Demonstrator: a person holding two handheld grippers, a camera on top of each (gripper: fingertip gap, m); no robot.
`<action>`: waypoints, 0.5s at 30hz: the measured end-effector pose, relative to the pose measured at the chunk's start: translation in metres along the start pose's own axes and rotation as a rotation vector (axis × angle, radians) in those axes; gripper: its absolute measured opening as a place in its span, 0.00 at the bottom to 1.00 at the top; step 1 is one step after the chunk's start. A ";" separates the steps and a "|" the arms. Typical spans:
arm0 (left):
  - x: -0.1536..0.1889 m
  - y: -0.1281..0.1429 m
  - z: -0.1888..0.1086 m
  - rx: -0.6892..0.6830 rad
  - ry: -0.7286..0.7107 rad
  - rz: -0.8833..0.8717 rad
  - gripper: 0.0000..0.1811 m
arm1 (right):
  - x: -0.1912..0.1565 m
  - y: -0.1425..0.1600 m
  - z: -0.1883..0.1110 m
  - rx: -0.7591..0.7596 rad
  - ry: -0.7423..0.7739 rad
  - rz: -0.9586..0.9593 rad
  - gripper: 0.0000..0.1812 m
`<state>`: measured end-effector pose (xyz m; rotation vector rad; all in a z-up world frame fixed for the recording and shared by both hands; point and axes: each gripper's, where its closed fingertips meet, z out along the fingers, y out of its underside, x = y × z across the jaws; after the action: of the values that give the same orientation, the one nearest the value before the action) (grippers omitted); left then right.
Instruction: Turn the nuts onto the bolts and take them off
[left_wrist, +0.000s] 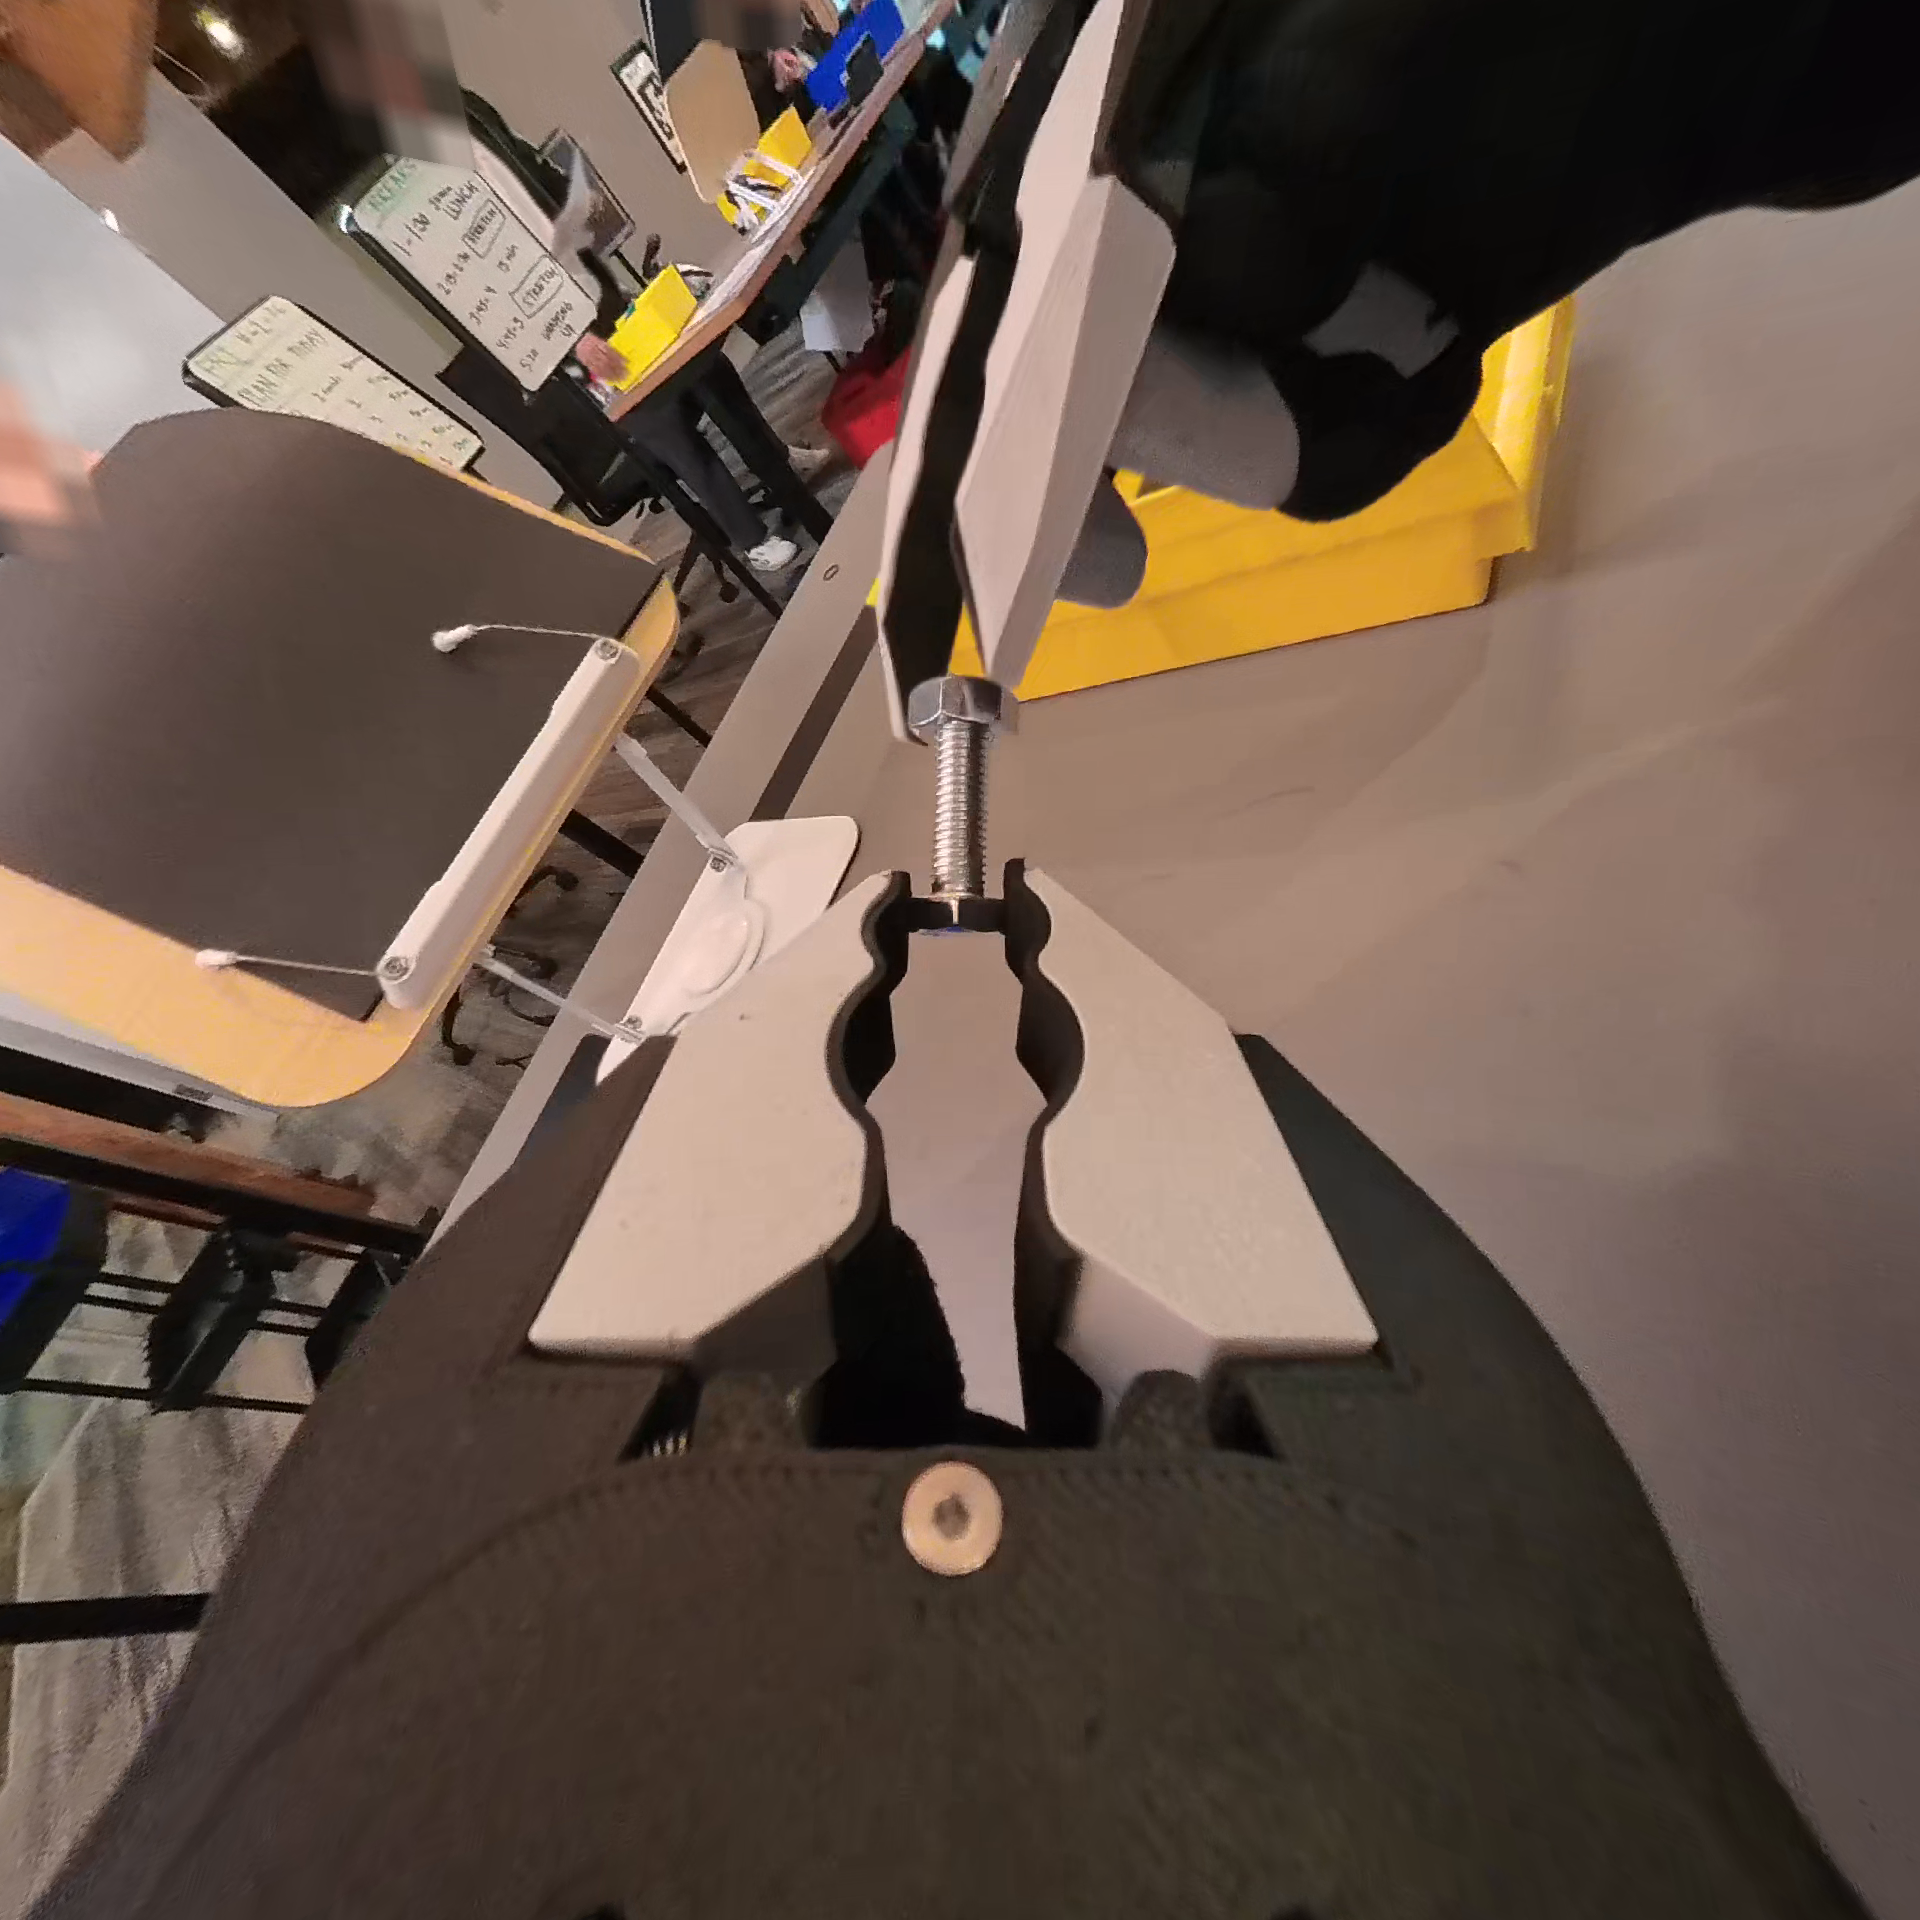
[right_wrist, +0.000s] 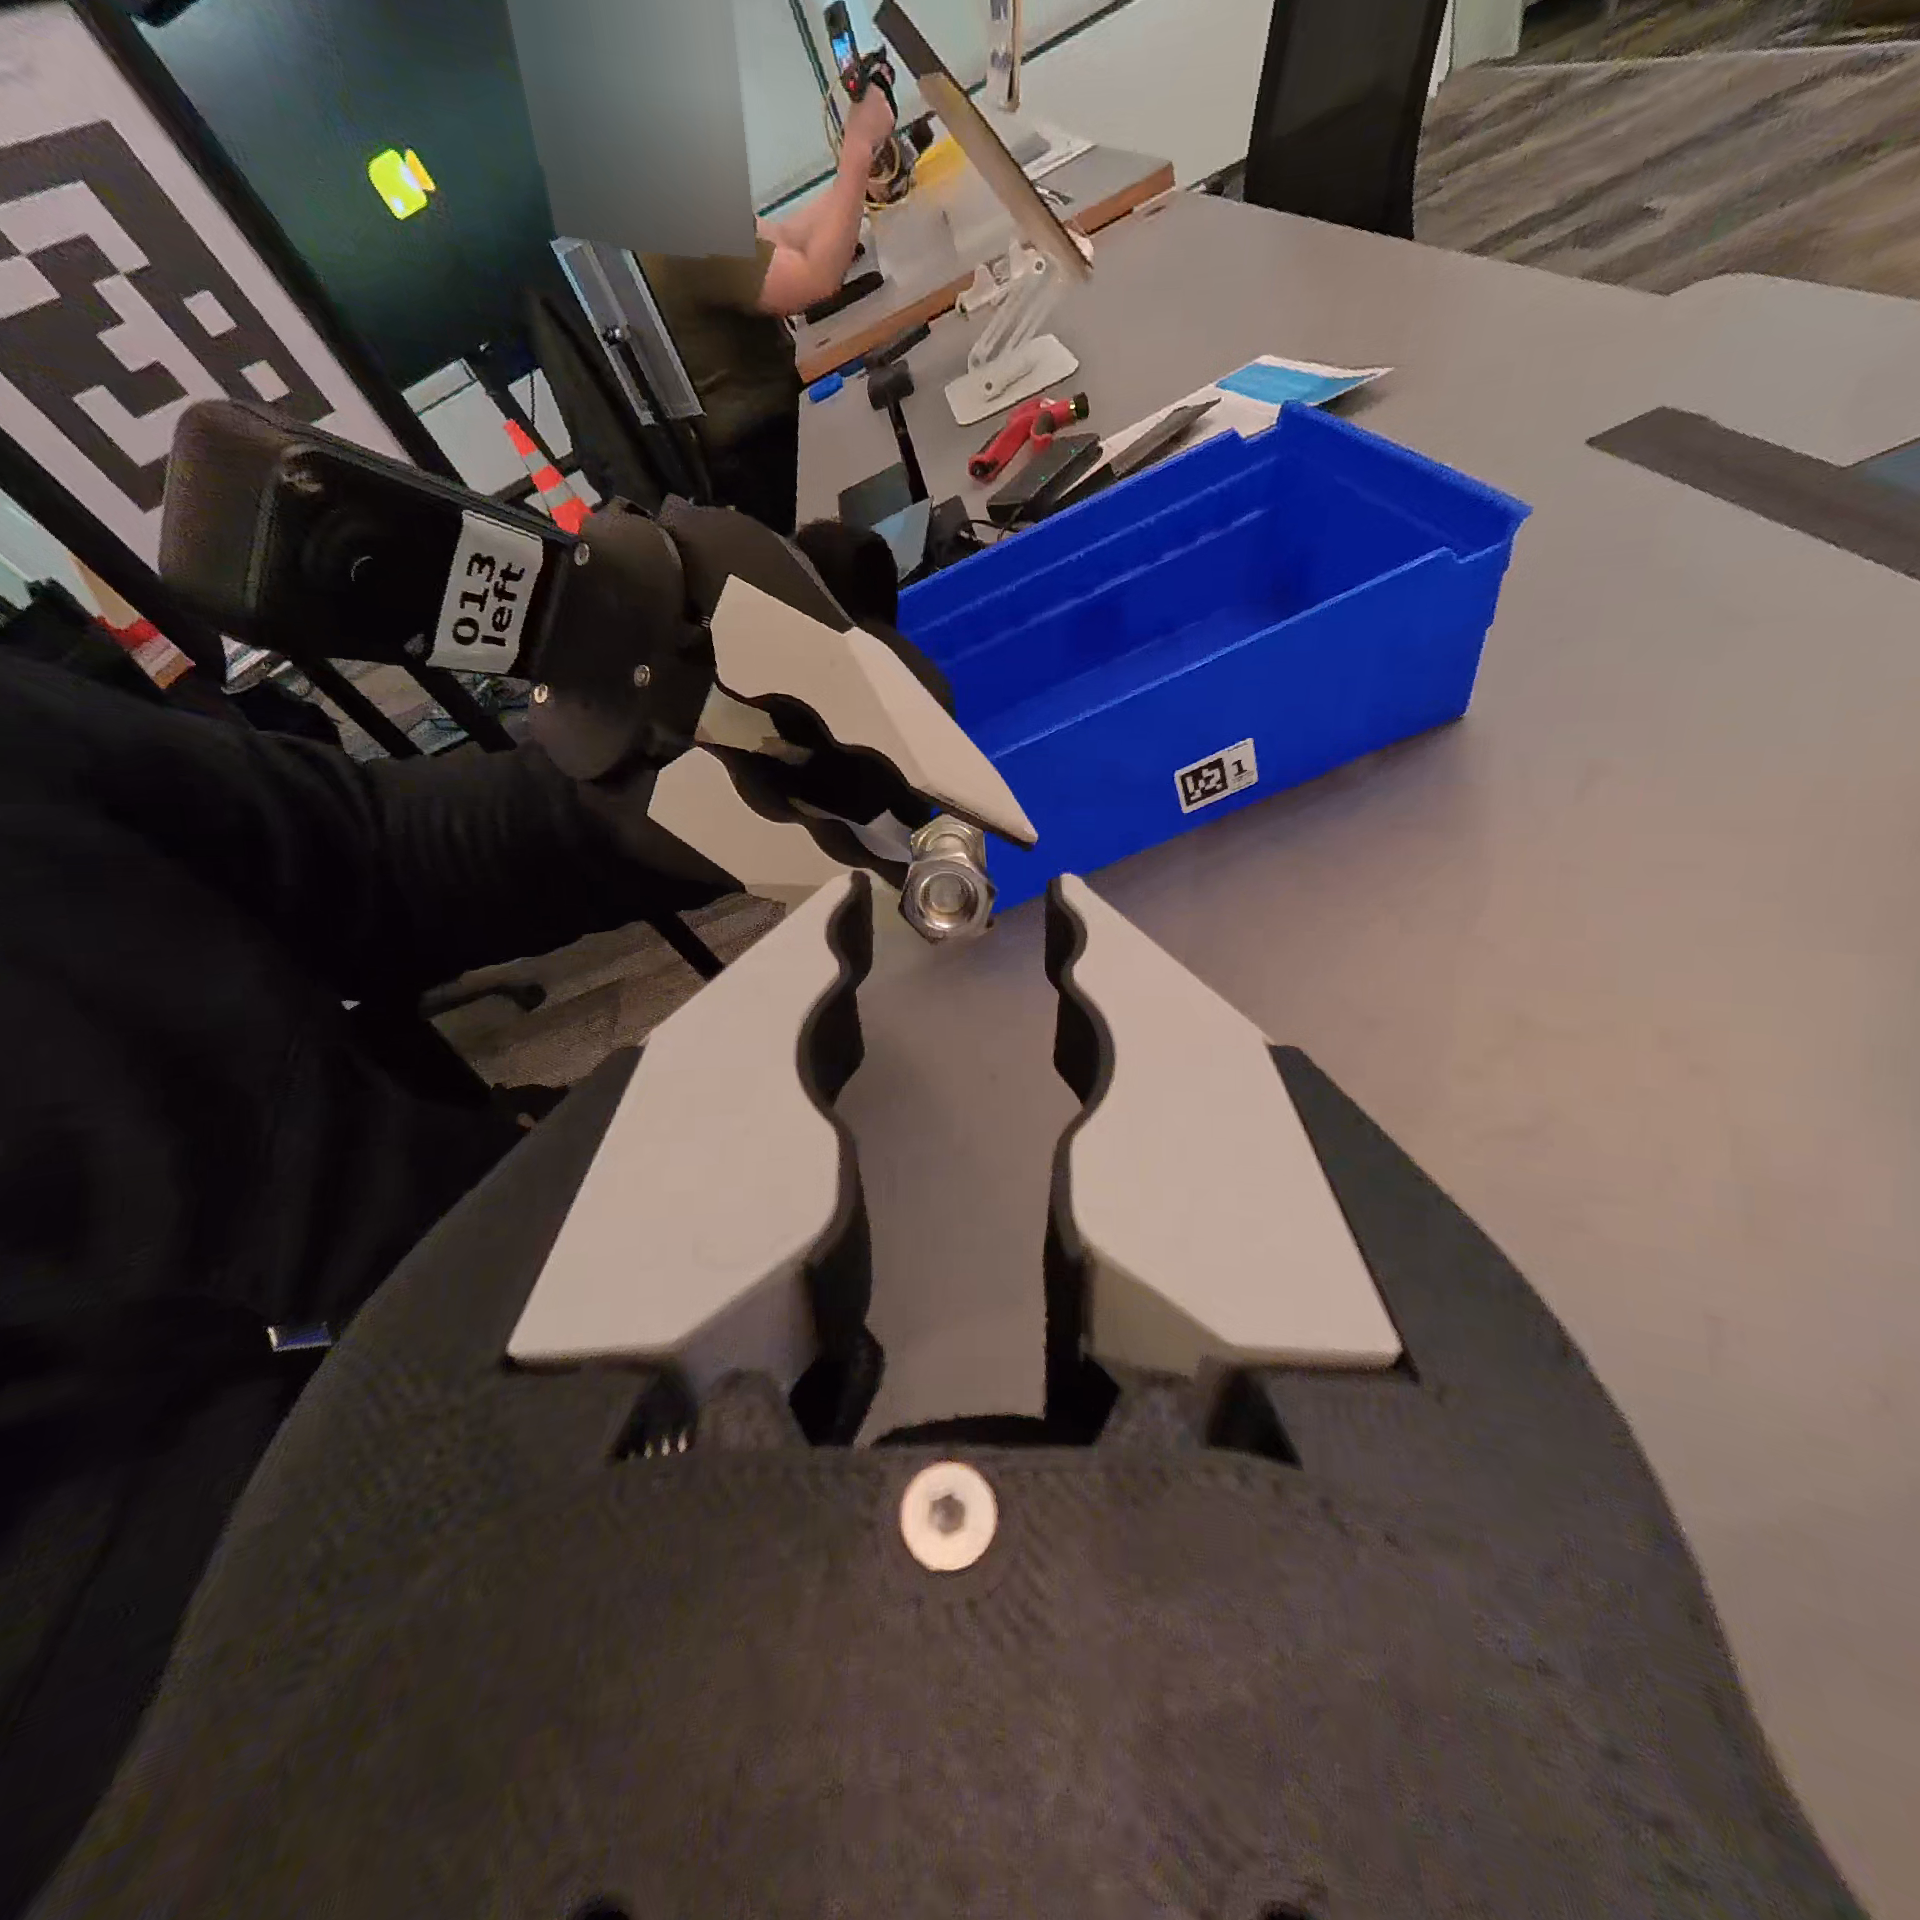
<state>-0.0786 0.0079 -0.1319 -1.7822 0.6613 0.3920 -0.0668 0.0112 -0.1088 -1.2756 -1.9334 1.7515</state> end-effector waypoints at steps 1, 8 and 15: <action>0.001 0.000 0.000 0.000 0.002 0.001 0.09 | -0.001 0.001 0.002 -0.003 -0.003 -0.003 0.17; 0.002 -0.002 -0.001 -0.007 0.019 -0.004 0.09 | -0.005 0.004 0.005 -0.057 0.001 -0.129 0.09; 0.014 0.000 0.000 0.021 0.165 -0.154 0.09 | -0.002 0.015 0.004 -0.304 0.134 -0.694 0.09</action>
<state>-0.0672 0.0045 -0.1397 -1.8449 0.6350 0.1342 -0.0614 0.0051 -0.1227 -0.6326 -2.2439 1.0364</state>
